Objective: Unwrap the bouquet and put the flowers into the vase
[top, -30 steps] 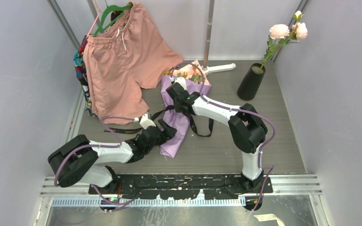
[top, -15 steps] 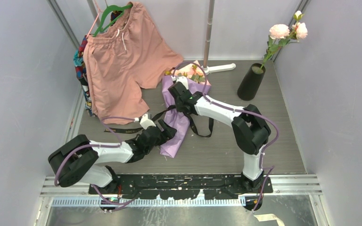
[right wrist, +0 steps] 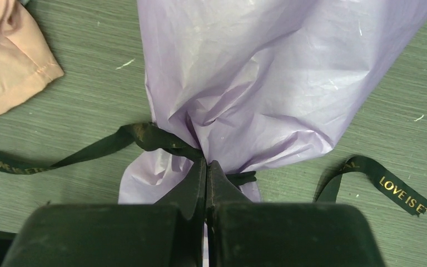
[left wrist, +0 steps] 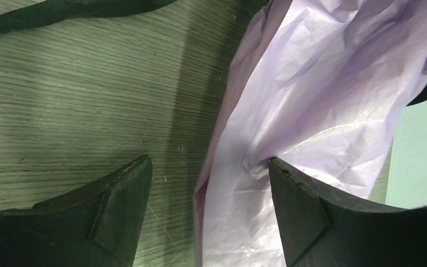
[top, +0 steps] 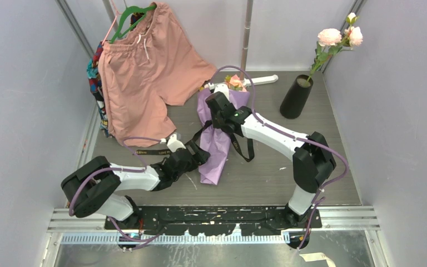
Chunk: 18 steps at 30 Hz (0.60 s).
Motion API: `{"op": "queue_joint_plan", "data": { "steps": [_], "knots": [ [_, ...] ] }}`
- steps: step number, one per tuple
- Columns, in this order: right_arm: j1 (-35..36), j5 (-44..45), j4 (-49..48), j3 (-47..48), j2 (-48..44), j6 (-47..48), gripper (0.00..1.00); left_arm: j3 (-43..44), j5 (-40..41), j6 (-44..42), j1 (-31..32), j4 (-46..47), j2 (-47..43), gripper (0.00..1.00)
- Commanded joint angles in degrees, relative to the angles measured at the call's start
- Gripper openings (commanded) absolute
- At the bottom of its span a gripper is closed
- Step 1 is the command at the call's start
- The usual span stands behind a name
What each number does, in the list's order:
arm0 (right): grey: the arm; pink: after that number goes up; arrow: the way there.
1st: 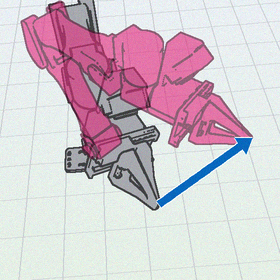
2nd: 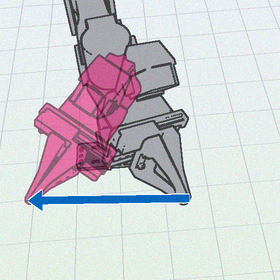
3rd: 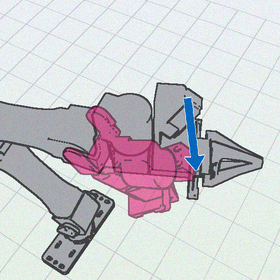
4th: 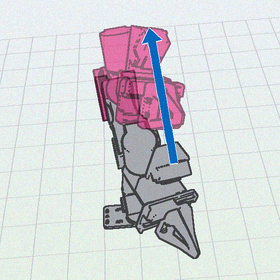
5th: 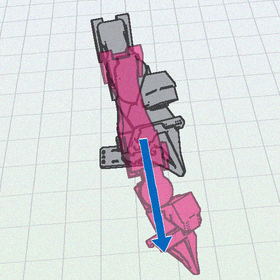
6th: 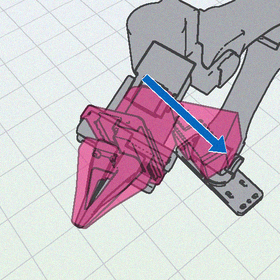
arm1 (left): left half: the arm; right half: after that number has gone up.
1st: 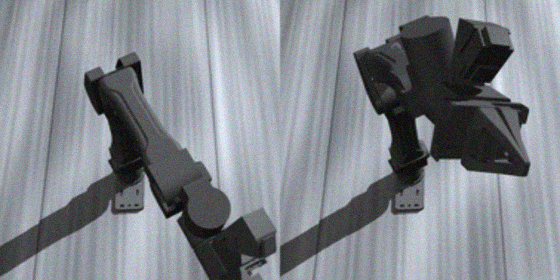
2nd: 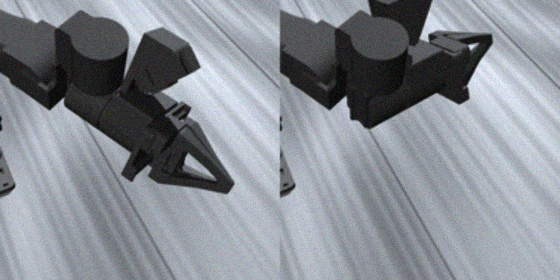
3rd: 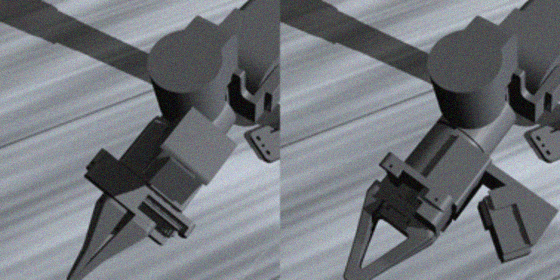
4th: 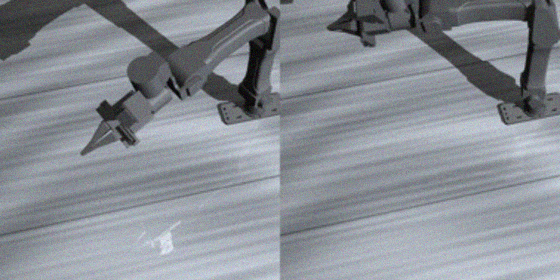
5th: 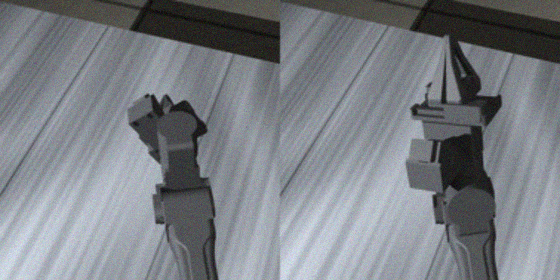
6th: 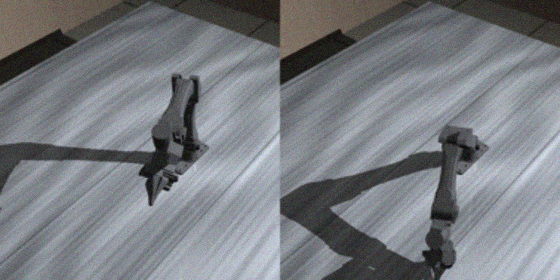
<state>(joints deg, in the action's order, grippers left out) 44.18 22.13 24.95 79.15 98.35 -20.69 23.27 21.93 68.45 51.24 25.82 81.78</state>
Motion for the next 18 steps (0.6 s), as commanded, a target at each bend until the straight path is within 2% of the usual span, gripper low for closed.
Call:
{"op": "queue_joint_plan", "data": {
  "steps": [1, 18],
  "knots": [
    [0.1, 0.5, -2.5, -0.5, 0.4, -0.1, 0.04, 1.5, 0.4, -1.1, -0.3, 0.1, 0.0, 0.78],
    [0.2, -0.5, -3.6, -4.1, 1.3, -1.5, 0.01, 2.0, -0.1, -1.9, -0.2, -0.2, -0.8, 0.77]
  ]
}}
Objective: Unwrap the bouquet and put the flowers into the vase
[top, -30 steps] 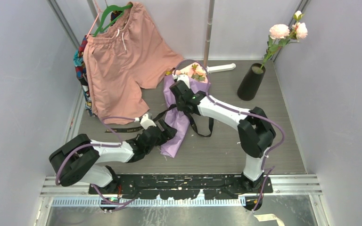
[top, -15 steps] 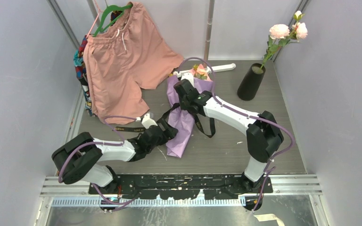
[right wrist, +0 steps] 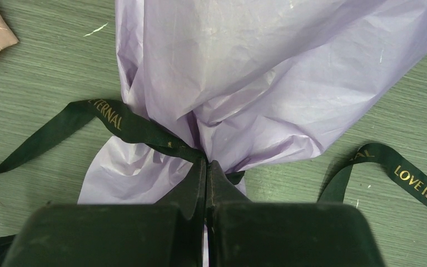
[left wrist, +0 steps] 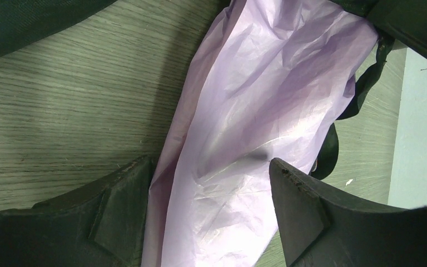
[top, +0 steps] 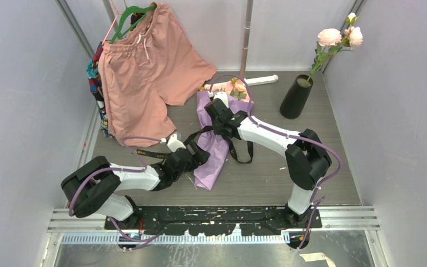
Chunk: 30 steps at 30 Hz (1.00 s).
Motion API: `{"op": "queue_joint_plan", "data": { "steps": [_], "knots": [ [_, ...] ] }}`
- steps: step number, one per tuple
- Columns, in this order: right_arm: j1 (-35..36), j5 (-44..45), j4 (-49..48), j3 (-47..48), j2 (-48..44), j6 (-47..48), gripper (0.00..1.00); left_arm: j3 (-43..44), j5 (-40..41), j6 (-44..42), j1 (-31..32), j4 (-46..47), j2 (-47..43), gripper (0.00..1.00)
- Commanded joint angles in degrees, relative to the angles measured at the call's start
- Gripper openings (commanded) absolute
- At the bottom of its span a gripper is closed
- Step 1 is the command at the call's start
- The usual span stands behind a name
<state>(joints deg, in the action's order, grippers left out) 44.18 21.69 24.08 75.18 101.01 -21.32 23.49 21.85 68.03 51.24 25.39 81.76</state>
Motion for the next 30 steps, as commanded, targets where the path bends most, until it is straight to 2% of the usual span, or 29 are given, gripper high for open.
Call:
{"op": "queue_joint_plan", "data": {
  "steps": [1, 9, 11, 15, 19, 21, 25, 30],
  "knots": [
    [0.2, -0.2, -2.8, -0.2, -1.2, -1.0, 0.01, 1.8, -0.4, -2.1, -0.3, 0.5, -1.4, 0.77],
    [0.2, -0.3, -3.9, -0.8, 0.2, -1.5, 0.01, 8.7, -7.8, -16.2, 0.5, -6.7, -16.5, 0.77],
    [0.2, -0.3, -4.0, -0.6, 0.3, -1.5, 0.01, 11.9, -9.0, -18.5, 0.5, -12.8, -19.3, 0.79],
    [0.2, -0.5, -4.0, 0.4, 0.6, -1.3, 0.01, 15.2, -13.1, -19.7, 0.4, -17.1, -19.8, 0.80],
    [0.2, -1.0, -3.6, 1.2, 1.1, -1.5, 0.01, 16.6, -11.2, -20.3, 0.4, -23.9, -20.2, 0.81],
    [0.2, -1.0, -3.6, 1.2, 1.1, -1.5, 0.01, 15.1, -11.4, -20.9, 0.4, -23.9, -21.3, 0.81],
    [0.1, -0.9, -4.1, 0.9, 0.9, -1.9, 0.01, 8.6, -19.5, -18.4, 0.4, -10.4, -19.6, 0.81],
    [0.2, -1.5, -4.0, 1.0, 0.7, -2.3, 0.01, 0.3, -31.8, -15.3, 0.3, 19.6, -6.5, 0.82]
  ]
}}
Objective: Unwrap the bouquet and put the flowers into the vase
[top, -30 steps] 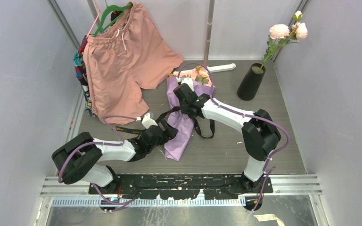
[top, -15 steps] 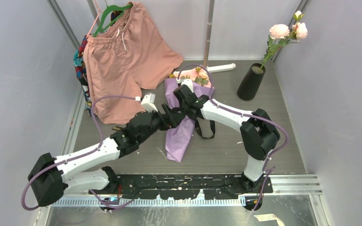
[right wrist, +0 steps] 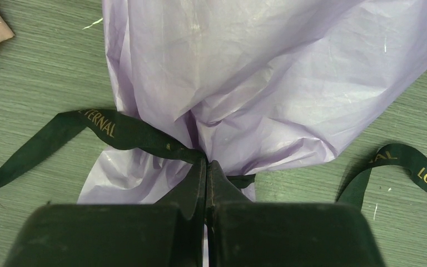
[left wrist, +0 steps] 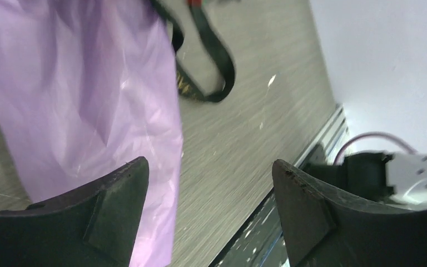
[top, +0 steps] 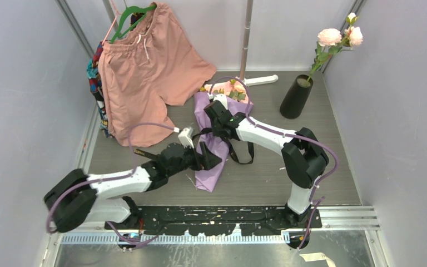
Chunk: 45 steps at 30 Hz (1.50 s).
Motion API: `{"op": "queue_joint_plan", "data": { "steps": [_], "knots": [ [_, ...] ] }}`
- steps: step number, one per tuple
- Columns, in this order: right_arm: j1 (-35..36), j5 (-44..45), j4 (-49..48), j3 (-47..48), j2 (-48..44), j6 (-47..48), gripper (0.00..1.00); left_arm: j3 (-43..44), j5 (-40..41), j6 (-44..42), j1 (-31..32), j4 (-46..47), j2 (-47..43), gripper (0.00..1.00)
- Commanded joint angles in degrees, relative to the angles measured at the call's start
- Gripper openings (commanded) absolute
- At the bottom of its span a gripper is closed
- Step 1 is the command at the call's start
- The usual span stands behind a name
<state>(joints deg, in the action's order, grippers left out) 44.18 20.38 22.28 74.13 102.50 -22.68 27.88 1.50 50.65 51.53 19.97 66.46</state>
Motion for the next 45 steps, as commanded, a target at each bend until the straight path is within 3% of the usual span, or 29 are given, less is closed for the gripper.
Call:
{"op": "queue_joint_plan", "data": {
  "steps": [1, 8, 12, 31, 36, 41, 45],
  "knots": [
    [0.2, -0.4, -2.2, 2.1, -0.8, -0.9, 0.01, -4.0, -13.7, 2.1, -0.1, 29.4, 12.2, 0.82],
    [0.2, -0.9, -1.7, 2.0, -1.1, -0.9, 0.01, 1.4, -22.4, 6.5, -1.3, 50.8, 36.9, 0.84],
    [0.2, 0.1, -1.5, 0.9, -3.0, -0.5, 0.01, 0.8, -23.0, 11.3, -2.3, 62.0, 47.6, 0.84],
    [0.1, 4.6, -0.2, 2.3, -10.9, 1.2, 0.01, -2.9, -18.0, 8.6, -2.6, 57.7, 47.4, 0.81],
    [-0.3, 4.5, 0.2, 2.6, -10.8, 1.3, 0.13, -2.8, -17.8, 9.1, -2.9, 58.5, 48.2, 0.81],
    [-0.5, 4.2, 0.2, 2.6, -9.7, 1.1, 0.06, -2.6, -18.0, 9.0, -2.9, 58.0, 47.7, 0.81],
    [-0.7, 4.2, 0.2, 2.5, -7.8, 0.9, 0.22, -2.7, -18.1, 8.7, -2.9, 57.4, 46.8, 0.81]
  ]
}}
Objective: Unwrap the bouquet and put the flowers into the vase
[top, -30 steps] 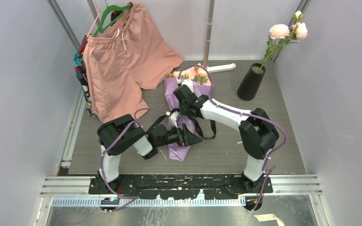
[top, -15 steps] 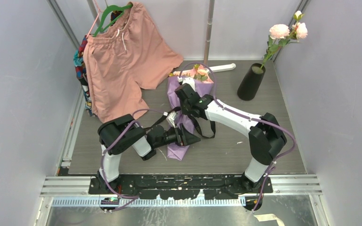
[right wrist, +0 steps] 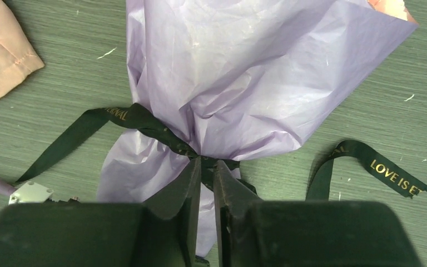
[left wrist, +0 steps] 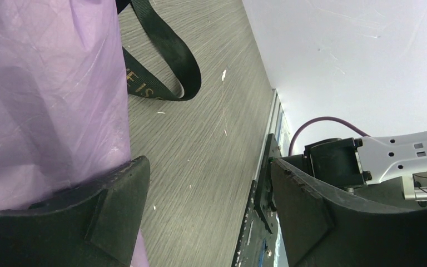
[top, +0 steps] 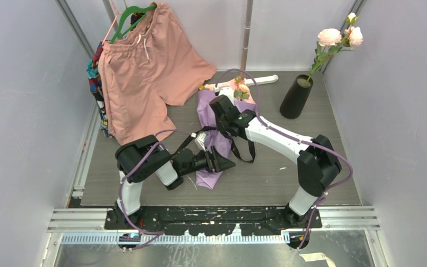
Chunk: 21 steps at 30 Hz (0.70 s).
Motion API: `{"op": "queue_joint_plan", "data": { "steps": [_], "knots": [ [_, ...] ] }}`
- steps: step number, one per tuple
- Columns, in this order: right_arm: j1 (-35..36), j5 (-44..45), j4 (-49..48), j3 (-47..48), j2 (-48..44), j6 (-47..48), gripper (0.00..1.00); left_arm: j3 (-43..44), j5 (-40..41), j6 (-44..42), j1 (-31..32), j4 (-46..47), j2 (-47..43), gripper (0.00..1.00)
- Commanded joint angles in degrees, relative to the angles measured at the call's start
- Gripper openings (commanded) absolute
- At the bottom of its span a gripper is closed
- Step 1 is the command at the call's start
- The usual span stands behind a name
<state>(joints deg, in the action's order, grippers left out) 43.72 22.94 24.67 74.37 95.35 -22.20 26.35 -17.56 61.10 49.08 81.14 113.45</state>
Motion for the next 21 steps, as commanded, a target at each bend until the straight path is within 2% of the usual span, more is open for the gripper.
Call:
{"op": "queue_joint_plan", "data": {
  "steps": [1, 5, 13, 14, 19, 21],
  "knots": [
    [-0.4, 1.7, -2.3, 2.1, 0.1, 0.4, 0.26, -1.2, 0.9, -1.8, -0.5, -4.0, -0.4, 0.81],
    [-0.8, 1.6, -2.6, 2.0, 3.8, 0.7, 0.46, -1.9, 0.9, -2.0, -0.5, -3.9, -1.6, 0.81],
    [-2.7, -1.1, -5.6, 2.0, 9.3, -0.1, 0.44, -3.3, 1.4, -2.7, -0.4, -4.8, -3.0, 0.81],
    [-2.9, -1.4, -5.8, 2.1, 9.7, -0.2, 0.41, -3.2, 1.3, -2.8, -0.4, -5.0, -3.2, 0.81],
    [-3.1, -1.8, -5.7, 2.0, 9.2, -0.3, 0.05, -2.7, 1.5, -2.9, -0.4, -5.9, -3.3, 0.81],
    [-3.0, -1.5, -5.7, 1.7, 7.8, -0.1, 0.01, -2.5, 1.6, -2.8, -0.5, -5.8, -3.2, 0.81]
  ]
}}
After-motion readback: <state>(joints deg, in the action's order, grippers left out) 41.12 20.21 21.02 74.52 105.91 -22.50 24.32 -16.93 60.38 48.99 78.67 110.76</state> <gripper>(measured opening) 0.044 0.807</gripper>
